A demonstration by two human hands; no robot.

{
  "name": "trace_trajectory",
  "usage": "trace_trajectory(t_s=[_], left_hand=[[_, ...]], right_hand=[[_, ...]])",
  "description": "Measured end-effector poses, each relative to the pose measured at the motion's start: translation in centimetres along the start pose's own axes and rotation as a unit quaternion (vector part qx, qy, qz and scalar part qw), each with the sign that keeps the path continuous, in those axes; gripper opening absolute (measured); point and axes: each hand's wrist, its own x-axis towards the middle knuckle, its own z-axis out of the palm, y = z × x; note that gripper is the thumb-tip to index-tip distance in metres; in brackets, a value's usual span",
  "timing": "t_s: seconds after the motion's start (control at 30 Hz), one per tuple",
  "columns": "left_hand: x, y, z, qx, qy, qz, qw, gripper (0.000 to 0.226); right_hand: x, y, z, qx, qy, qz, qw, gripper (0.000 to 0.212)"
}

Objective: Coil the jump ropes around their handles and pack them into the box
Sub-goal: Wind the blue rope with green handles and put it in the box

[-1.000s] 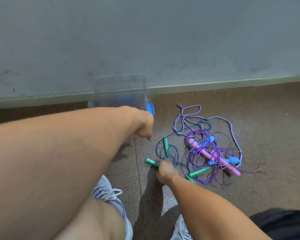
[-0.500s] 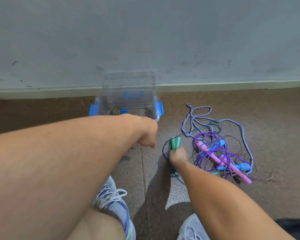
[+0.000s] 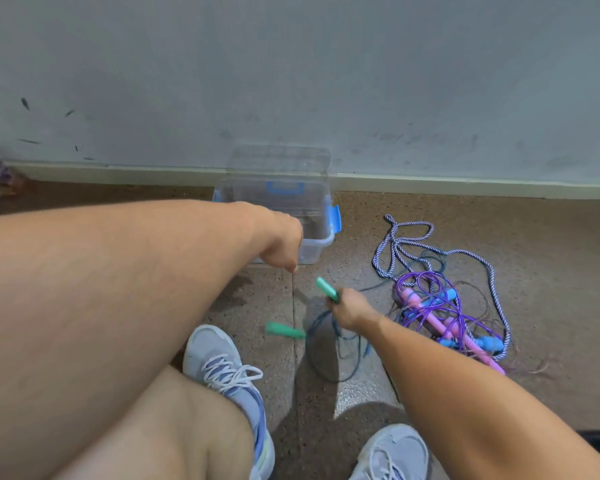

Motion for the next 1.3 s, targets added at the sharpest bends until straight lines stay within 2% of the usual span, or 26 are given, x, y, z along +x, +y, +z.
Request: trace_trajectory(t_s=[0.07, 0.17, 0.23, 0.3, 0.37, 0.43, 0.5, 0.53, 0.57, 0.67, 0.73, 0.77, 0.83, 0.87, 0.9, 0.93, 1.0, 1.03, 1.07, 1.1, 1.17, 1.2, 1.27, 1.3], left_hand=[[-0.8, -0.2, -0.5, -0.014, 0.011, 0.003, 1.0, 0.052], [-2.2, -0.1, -1.1, -0.029, 0.036, -0.001, 0.999, 0.055], [-3.1, 0.0, -1.2, -0.024, 0.048, -0.002, 0.999, 0.06], [-3.9, 0.1, -1.4, -0.021, 0.053, -0.003, 0.998, 0.067], [-4.8, 0.2, -1.6, -0.041, 0.053, -0.004, 0.998, 0.077], [-5.6, 0.4, -1.8, -0.107, 0.045, 0.009, 0.993, 0.093], [-5.9, 1.0, -1.9, -0.212, 0.037, 0.041, 0.976, 0.107], [-6.1, 1.4, -1.9, -0.25, 0.038, 0.059, 0.966, 0.107], [-6.2, 1.6, -2.1, -0.27, 0.043, 0.073, 0.959, 0.099], [-6.4, 2.2, -2.4, -0.306, 0.074, 0.091, 0.945, 0.051], [-6.0, 2.5, -1.9, -0.329, 0.119, 0.082, 0.933, 0.044], [-5.5, 2.5, -1.4, -0.331, 0.145, 0.064, 0.93, 0.052], [-4.4, 2.5, -0.6, -0.346, 0.161, 0.02, 0.924, 0.089], [-3.9, 2.4, -0.4, -0.361, 0.151, 0.011, 0.92, 0.103], [-3.4, 2.5, -0.4, -0.366, 0.14, 0.019, 0.92, 0.106], [-3.1, 2.6, -0.5, -0.365, 0.127, 0.035, 0.922, 0.096], [-2.6, 3.1, -0.8, -0.391, 0.105, 0.073, 0.911, 0.049], [-2.4, 3.4, -0.8, -0.432, 0.094, 0.09, 0.892, 0.038], [-2.1, 3.6, -0.7, -0.473, 0.079, 0.097, 0.872, 0.041], [-1.7, 3.7, -0.5, -0.506, 0.058, 0.094, 0.856, 0.041], [-1.1, 3.5, -0.4, -0.53, 0.047, 0.061, 0.845, 0.034], [-0.8, 3.2, -0.5, -0.523, 0.052, 0.038, 0.85, 0.03], [-0.7, 2.7, -0.7, -0.479, 0.039, -0.007, 0.877, 0.027], [-0.8, 2.3, -0.7, -0.444, 0.008, -0.027, 0.896, 0.028]], right_hand=[[-1.4, -1.5, -2.6, 0.014, 0.017, -0.02, 1.0, 0.029], [-4.2, -4.2, -6.4, 0.096, -0.044, -0.056, 0.993, 0.023], [-6.6, -6.6, -9.2, 0.125, -0.053, -0.081, 0.987, 0.029], [-9.1, -9.2, -12.6, 0.14, -0.012, -0.115, 0.983, 0.038], [-11.9, -11.7, -16.2, 0.139, 0.065, -0.149, 0.977, 0.044], [-14.9, -14.1, -19.4, 0.212, 0.109, -0.167, 0.957, 0.044], [-17.9, -16.1, -22.1, 0.321, 0.086, -0.185, 0.925, 0.04], [-19.2, -16.9, -23.2, 0.368, 0.066, -0.197, 0.906, 0.037], [-20.3, -17.5, -24.2, 0.406, 0.05, -0.21, 0.888, 0.035], [-22.0, -18.3, -26.4, 0.448, 0.049, -0.24, 0.86, 0.025], [-22.1, -18.2, -27.1, 0.441, 0.066, -0.246, 0.861, 0.021], [-22.1, -18.0, -27.1, 0.433, 0.058, -0.241, 0.867, 0.021], [-22.2, -17.9, -26.7, 0.441, -0.014, -0.237, 0.866, 0.025], [-22.5, -18.0, -26.4, 0.458, -0.066, -0.241, 0.853, 0.026], [-22.9, -18.4, -26.1, 0.471, -0.113, -0.254, 0.837, 0.027], [-23.3, -18.8, -26.1, 0.479, -0.143, -0.277, 0.821, 0.026], [-23.1, -19.6, -26.7, 0.492, -0.149, -0.315, 0.798, 0.026], [-22.4, -19.8, -27.1, 0.491, -0.12, -0.317, 0.802, 0.026], [-21.3, -19.6, -27.5, 0.471, -0.069, -0.309, 0.823, 0.027], [-19.8, -19.1, -27.6, 0.429, -0.003, -0.294, 0.854, 0.028], [-16.2, -17.2, -27.0, 0.32, 0.121, -0.247, 0.907, 0.028], [-14.6, -15.9, -26.5, 0.291, 0.145, -0.21, 0.922, 0.024], [-12.4, -13.7, -25.3, 0.31, 0.105, -0.127, 0.936, 0.012], [-11.7, -13.0, -24.9, 0.319, 0.082, -0.1, 0.939, 0.013]])
